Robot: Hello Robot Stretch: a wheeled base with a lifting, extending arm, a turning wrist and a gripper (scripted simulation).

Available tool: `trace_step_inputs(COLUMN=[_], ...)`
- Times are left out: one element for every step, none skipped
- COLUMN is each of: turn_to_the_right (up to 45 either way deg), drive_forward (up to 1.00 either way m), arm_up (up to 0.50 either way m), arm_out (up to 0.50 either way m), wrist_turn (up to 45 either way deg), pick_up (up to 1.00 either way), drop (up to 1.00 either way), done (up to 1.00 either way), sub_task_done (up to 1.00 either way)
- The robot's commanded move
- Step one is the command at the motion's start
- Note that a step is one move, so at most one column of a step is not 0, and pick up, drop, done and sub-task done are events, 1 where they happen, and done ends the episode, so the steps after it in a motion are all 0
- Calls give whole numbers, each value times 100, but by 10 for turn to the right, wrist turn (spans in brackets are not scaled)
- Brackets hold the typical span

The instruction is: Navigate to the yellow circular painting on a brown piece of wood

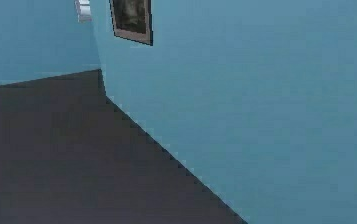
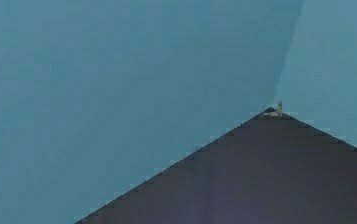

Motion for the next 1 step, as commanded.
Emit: trace_step_inputs(turn_to_the_right=[0], drive_forward=[15], arm_up=[0], arm_out=[0], wrist_turn=[0], pick_up=[0], drop=[0], done=[0], sub_task_done=[0])
